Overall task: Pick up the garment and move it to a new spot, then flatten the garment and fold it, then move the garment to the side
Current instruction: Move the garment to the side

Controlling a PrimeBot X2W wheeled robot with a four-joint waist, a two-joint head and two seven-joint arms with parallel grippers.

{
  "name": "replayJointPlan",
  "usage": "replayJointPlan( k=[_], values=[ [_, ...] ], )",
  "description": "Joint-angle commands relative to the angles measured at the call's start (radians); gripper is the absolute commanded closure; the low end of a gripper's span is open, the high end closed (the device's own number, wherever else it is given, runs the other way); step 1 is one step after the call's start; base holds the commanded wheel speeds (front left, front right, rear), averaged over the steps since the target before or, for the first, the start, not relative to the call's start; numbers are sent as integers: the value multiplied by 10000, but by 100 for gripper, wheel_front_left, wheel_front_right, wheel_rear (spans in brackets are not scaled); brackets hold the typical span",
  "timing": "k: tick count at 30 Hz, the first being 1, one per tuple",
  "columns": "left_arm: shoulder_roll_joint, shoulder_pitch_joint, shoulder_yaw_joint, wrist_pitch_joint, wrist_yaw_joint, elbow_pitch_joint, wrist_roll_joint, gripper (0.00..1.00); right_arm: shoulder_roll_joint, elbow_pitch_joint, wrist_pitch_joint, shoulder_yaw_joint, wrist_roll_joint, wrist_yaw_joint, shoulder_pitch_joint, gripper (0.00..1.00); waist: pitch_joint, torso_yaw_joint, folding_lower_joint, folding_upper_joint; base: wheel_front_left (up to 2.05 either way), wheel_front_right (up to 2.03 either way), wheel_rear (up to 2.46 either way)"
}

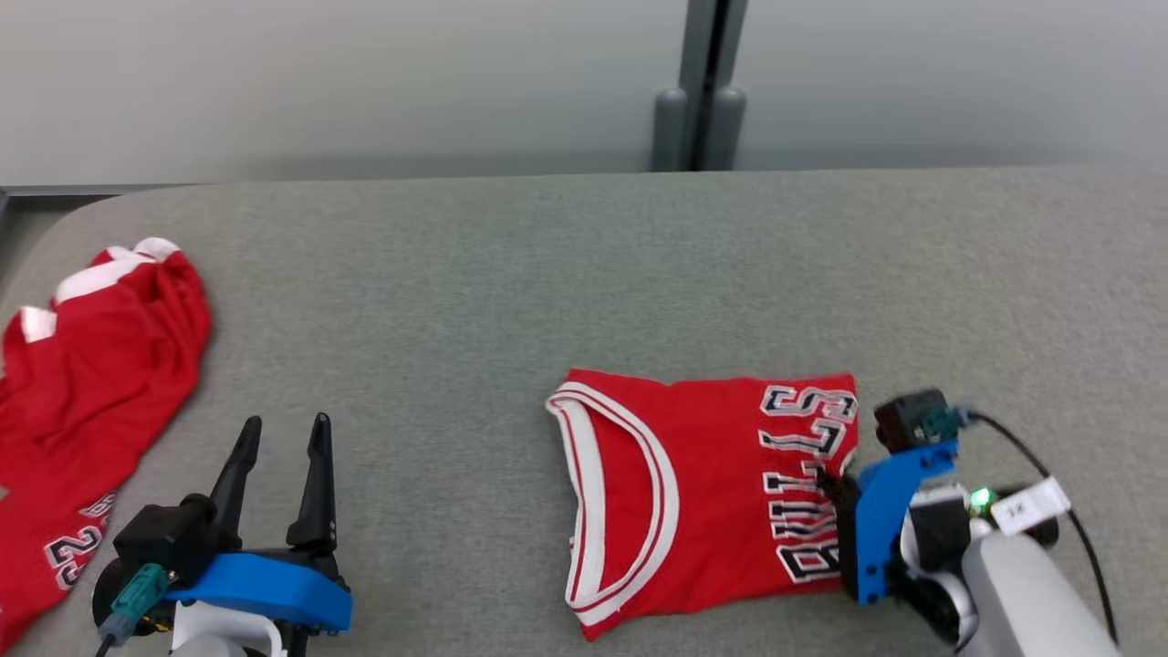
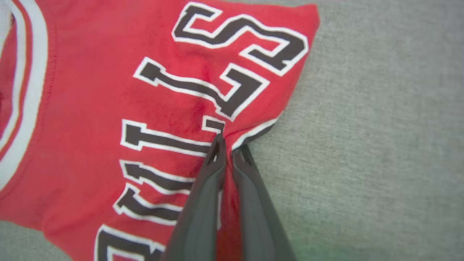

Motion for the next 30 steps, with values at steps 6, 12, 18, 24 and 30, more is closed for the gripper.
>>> replayJointPlan(
  k=[6, 12, 18, 24, 30],
  values=[
    [162, -330, 105, -91, 49, -373, -3, 0, -2023, -1287, 313, 1779, 420, 11, -1605, 100, 544, -1069, -1, 0, 0, 0, 0],
    [297, -787, 60, -108, 151, -908, 223, 0, -3881, -1720, 60, 2776, 770, 11, -3266, 100, 1505, -2318, -1, 0, 0, 0, 0],
    [626, -1453, 30, 140, 197, -1625, 437, 0, -4996, -791, -1295, 2752, 1092, 11, -4436, 100, 2723, -3261, -1, 0, 0, 0, 0],
    [1086, -1967, -39, 664, 190, -2345, 671, 0, -5530, 473, -2983, 2329, 815, 12, -5008, 100, 3698, -3623, -1, 0, 0, 0, 0],
    [1310, -2177, -89, 995, 229, -2819, 750, 0, -5751, 1385, -4304, 2199, 455, 12, -5315, 100, 4107, -3608, -1, 0, 0, 0, 0]
  ],
)
